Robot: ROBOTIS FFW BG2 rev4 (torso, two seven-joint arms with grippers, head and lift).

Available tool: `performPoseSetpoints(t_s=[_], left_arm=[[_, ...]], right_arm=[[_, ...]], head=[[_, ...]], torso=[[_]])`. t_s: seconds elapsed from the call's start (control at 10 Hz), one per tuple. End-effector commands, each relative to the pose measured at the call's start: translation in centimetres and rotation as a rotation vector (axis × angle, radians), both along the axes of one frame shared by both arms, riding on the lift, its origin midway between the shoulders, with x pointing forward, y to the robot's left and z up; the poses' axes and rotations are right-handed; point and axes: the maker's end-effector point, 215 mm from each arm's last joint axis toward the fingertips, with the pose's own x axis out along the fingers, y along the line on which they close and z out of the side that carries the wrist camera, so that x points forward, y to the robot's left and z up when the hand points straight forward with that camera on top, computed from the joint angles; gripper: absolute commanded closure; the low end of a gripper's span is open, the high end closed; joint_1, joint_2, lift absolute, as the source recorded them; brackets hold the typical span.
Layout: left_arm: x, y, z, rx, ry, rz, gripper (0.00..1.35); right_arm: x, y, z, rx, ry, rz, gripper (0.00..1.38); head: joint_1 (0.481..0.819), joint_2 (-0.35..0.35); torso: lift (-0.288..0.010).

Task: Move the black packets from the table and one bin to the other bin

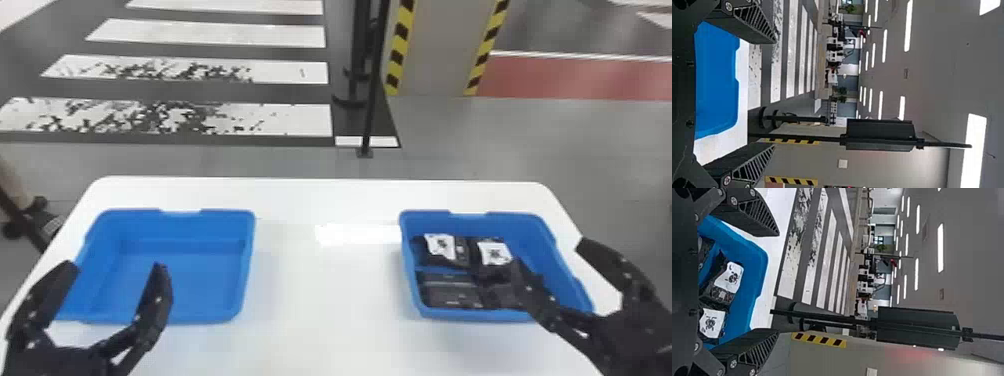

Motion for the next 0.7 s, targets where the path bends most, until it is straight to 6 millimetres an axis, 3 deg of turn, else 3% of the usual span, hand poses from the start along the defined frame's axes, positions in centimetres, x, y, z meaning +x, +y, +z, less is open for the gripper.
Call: performPoseSetpoints(t_s=[0.0, 0.6], left_arm=[[0.11, 0.12, 0.04, 0.008, 0.001, 0.003, 0.11], [0.41, 0.3, -0.03, 0.011, 0.004, 0.005, 0.11]], right_arm=[[0.11, 0.35, 0.31, 0.0, -0.009, 0.005, 0.16], [0.45, 1.2, 0.76, -0.01, -0.027, 0.025, 0.16]], head=[[0.695, -0.056], [0.695, -0.036]], torso=[[-0.11], [-0.11]])
